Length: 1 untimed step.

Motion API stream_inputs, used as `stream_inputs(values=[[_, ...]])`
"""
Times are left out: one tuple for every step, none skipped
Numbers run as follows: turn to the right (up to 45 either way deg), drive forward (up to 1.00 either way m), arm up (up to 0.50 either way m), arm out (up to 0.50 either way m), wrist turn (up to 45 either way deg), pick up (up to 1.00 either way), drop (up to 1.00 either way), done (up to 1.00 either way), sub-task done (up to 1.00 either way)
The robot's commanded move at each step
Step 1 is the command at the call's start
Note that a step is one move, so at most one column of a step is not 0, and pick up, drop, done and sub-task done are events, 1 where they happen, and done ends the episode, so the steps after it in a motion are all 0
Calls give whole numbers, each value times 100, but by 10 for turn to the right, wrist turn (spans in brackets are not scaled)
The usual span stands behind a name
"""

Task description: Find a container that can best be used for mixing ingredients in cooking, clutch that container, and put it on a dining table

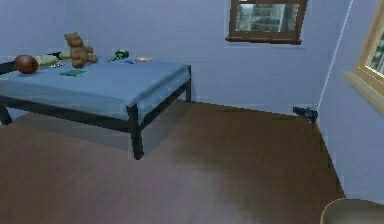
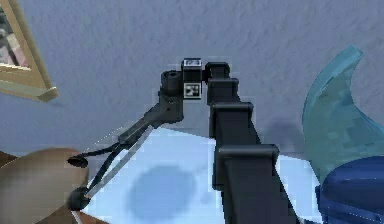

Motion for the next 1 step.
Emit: stream_inputs(values=[[0,0,0,0,-120,0,0,0,0]])
